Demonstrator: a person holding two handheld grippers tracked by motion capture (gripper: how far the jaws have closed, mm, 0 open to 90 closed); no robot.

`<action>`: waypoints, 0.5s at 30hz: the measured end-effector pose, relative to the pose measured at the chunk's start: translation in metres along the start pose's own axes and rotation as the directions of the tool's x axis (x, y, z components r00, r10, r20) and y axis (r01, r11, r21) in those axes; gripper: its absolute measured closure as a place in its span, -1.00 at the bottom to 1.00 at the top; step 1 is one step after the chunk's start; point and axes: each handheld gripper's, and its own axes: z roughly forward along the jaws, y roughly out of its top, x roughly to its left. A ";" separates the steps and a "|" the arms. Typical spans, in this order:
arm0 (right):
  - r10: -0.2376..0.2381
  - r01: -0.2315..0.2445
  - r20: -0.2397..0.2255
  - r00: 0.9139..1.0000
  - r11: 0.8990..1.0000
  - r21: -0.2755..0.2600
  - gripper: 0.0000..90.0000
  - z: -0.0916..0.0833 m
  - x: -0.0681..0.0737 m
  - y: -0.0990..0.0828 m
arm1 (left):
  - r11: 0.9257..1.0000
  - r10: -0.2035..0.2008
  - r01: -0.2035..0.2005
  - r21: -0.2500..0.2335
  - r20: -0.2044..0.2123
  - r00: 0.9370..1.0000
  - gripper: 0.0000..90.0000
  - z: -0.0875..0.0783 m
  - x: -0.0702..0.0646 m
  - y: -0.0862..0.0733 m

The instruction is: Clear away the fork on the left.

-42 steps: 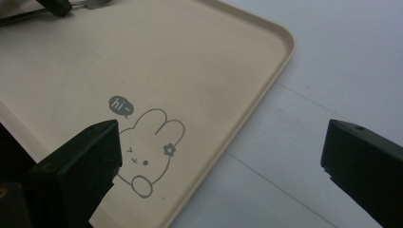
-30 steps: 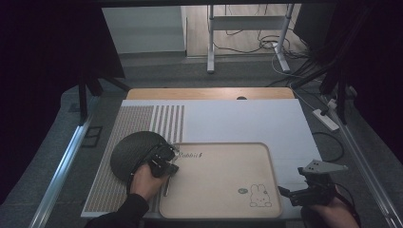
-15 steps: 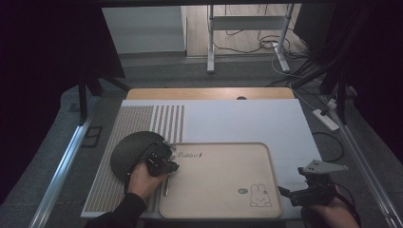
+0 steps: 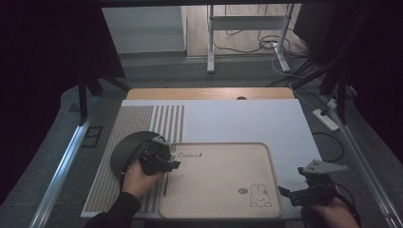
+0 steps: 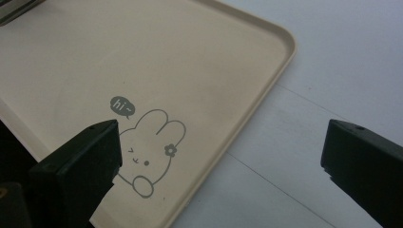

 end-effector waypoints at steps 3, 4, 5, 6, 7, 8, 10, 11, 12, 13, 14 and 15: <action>0.003 -0.003 -0.001 1.000 1.000 -0.002 -0.99 0.000 0.000 0.000 | 1.000 0.009 -0.009 -0.023 0.007 1.000 -0.22 -0.003 0.001 -0.001; 0.003 -0.003 -0.001 1.000 1.000 -0.002 -0.99 0.000 0.000 0.000 | 1.000 0.004 -0.004 -0.025 0.011 1.000 -0.27 -0.004 0.002 -0.002; 0.002 -0.002 -0.001 1.000 1.000 -0.001 -0.99 0.000 0.000 0.000 | 0.999 -0.004 0.005 -0.032 0.018 1.000 -0.32 -0.005 0.003 -0.002; 0.000 0.000 0.000 1.000 1.000 0.001 -0.99 0.000 0.000 0.000 | 0.999 -0.015 0.016 -0.038 0.028 0.999 -0.38 -0.006 0.004 -0.003; 0.000 0.000 0.000 1.000 1.000 0.001 -0.99 0.000 0.000 0.000 | 0.999 -0.021 0.023 -0.046 0.036 0.999 -0.42 -0.007 0.005 -0.004; 0.001 -0.001 -0.001 1.000 1.000 -0.001 -0.99 0.000 0.000 0.000 | 0.998 -0.025 0.027 -0.053 0.041 0.999 -0.45 -0.009 0.006 -0.004; 0.003 -0.003 -0.002 1.000 1.000 -0.001 -0.99 0.000 0.000 0.000 | 0.998 -0.021 0.024 -0.056 0.049 0.999 -0.56 -0.012 0.007 -0.006; 0.004 -0.004 -0.002 1.000 1.000 -0.002 -0.99 0.000 0.000 0.000 | 0.998 -0.022 0.025 -0.060 0.048 0.999 -0.57 -0.013 0.007 -0.006; 0.004 -0.004 -0.002 1.000 1.000 -0.002 -0.99 0.000 0.000 0.000 | 0.998 -0.023 0.026 -0.062 0.053 0.998 -0.59 -0.014 0.007 -0.007; 0.004 -0.004 -0.002 1.000 1.000 -0.002 -0.99 0.000 0.000 0.000 | 0.997 -0.022 0.026 -0.066 0.058 0.998 -0.63 -0.016 0.006 -0.008; 0.005 -0.005 -0.002 1.000 1.000 -0.002 -0.99 0.000 0.000 0.000 | 0.997 -0.018 0.022 -0.071 0.061 0.998 -0.67 -0.018 0.006 -0.009; 0.005 -0.005 -0.003 1.000 1.000 -0.003 -0.99 0.000 0.000 0.000 | 0.997 -0.013 0.017 -0.077 0.058 0.998 -0.71 -0.019 0.006 -0.010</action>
